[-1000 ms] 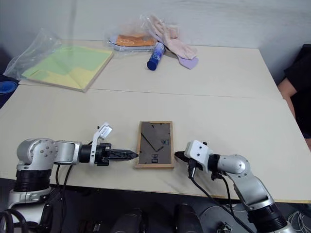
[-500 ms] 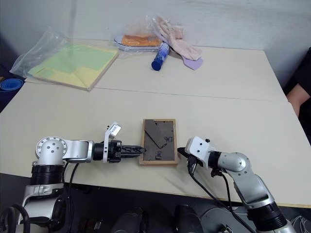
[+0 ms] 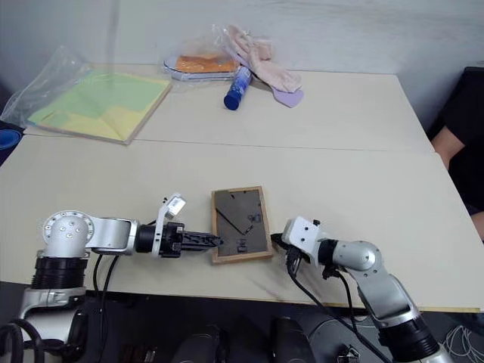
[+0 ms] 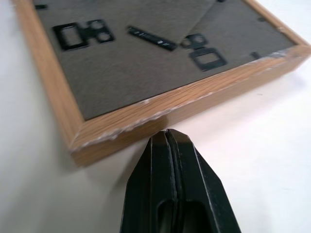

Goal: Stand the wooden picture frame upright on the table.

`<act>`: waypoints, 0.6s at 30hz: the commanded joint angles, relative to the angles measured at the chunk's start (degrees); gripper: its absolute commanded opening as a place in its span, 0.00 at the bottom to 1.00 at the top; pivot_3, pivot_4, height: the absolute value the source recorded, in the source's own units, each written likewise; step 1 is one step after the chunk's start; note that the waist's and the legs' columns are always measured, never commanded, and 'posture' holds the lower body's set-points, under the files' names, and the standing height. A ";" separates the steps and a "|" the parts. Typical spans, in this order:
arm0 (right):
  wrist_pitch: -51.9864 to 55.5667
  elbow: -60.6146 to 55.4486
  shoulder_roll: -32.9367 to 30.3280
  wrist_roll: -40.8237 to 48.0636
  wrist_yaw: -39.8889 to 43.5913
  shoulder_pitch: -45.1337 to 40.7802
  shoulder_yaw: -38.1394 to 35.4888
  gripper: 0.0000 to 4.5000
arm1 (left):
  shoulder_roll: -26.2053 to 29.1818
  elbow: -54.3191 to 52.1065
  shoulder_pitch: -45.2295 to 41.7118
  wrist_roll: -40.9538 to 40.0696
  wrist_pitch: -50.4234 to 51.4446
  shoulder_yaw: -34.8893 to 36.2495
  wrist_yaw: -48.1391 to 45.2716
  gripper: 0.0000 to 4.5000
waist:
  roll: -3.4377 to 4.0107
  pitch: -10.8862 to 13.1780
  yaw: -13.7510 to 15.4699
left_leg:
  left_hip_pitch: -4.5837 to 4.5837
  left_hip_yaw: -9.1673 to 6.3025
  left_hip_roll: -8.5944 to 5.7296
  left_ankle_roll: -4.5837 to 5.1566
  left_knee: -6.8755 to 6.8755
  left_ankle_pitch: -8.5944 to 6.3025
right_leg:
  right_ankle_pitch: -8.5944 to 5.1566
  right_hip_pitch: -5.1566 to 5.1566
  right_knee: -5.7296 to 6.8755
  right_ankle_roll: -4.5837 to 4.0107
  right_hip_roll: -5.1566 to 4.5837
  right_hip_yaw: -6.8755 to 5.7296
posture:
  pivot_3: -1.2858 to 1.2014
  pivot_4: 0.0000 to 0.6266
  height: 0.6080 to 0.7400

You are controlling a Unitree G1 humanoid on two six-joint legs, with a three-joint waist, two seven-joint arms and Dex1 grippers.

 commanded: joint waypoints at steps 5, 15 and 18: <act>-0.45 -4.20 -1.51 0.95 1.01 1.32 -0.76 0.00 | 4.31 0.17 1.99 -10.43 -0.15 -2.93 5.64 0.95 | 0.00 0.00 -0.20 | 0.00 -0.03 0.01 0.00 -0.03 -0.01 | 0.00 0.00 0.00 -0.01 -0.05 0.01 | 0.52 0.24 1.00; -0.15 -3.91 -1.05 -0.03 1.17 -0.53 1.65 0.00 | -6.69 5.31 1.23 -17.55 -4.58 -4.46 18.64 0.95 | 0.00 0.00 1.87 | 0.00 -0.07 -0.18 0.14 0.05 -0.04 | 0.00 0.07 -0.11 0.00 -0.21 0.00 | 0.52 0.24 1.00; -0.30 -3.68 -1.18 -0.21 0.91 -0.69 1.87 0.00 | -7.19 5.99 1.10 -20.29 -6.11 -4.98 21.12 0.95 | 0.00 0.00 2.17 | -0.01 -0.08 -0.19 0.14 0.05 -0.04 | 0.00 0.08 -0.14 0.00 -0.20 -0.02 | 0.52 0.24 1.00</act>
